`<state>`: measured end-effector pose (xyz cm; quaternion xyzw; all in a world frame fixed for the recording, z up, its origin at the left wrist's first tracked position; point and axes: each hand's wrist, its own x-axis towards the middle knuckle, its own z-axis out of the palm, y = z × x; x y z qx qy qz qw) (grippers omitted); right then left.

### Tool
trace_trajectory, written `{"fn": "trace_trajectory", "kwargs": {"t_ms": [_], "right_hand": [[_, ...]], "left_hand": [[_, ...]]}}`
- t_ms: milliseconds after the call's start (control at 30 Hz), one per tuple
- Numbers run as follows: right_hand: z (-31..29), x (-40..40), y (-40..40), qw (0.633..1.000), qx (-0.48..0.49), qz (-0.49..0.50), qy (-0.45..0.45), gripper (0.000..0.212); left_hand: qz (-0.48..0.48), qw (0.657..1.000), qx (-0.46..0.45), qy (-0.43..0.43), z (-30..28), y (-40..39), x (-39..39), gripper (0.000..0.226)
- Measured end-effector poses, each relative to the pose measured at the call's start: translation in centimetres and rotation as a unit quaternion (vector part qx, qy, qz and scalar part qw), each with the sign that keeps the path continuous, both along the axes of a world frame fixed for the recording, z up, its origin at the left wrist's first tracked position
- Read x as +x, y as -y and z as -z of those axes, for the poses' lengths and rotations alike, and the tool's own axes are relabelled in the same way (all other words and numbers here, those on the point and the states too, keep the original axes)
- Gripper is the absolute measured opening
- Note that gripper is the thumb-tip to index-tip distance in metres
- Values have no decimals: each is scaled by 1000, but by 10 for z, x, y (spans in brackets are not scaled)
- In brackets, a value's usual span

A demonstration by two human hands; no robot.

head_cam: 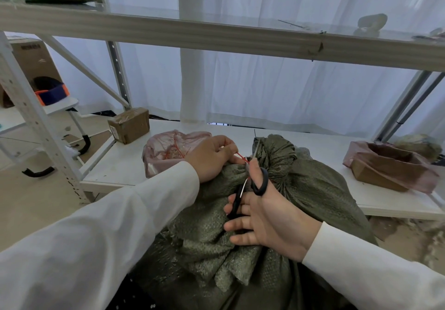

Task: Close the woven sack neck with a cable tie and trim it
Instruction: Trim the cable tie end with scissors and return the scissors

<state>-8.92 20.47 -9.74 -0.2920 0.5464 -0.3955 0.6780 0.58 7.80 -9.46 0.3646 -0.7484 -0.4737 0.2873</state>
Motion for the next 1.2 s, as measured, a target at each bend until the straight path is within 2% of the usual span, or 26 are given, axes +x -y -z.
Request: {"fn": "trace_trajectory", "kwargs": {"t_ms": [233,533,800,1000,1200], "right_hand": [[3,4,-2,999,-35,22,-34,84],[0,9,-2,990,-57,79,-99,58],[-1,12,-4,990,-44,88,-103,54],[-2,10,-7,995,-35,40,-80,65],[0,19,-3,994,-38,100,-2,63]], "left_hand": [[6,1000,-6,-20,-1,-4,-1,20],[-8,993,34,-109,10,-9,4,19],[-13,996,19,-89,11,-12,7,19],[-13,996,12,-88,13,-9,7,22],[-25,995,17,-99,13,-14,4,24]]}}
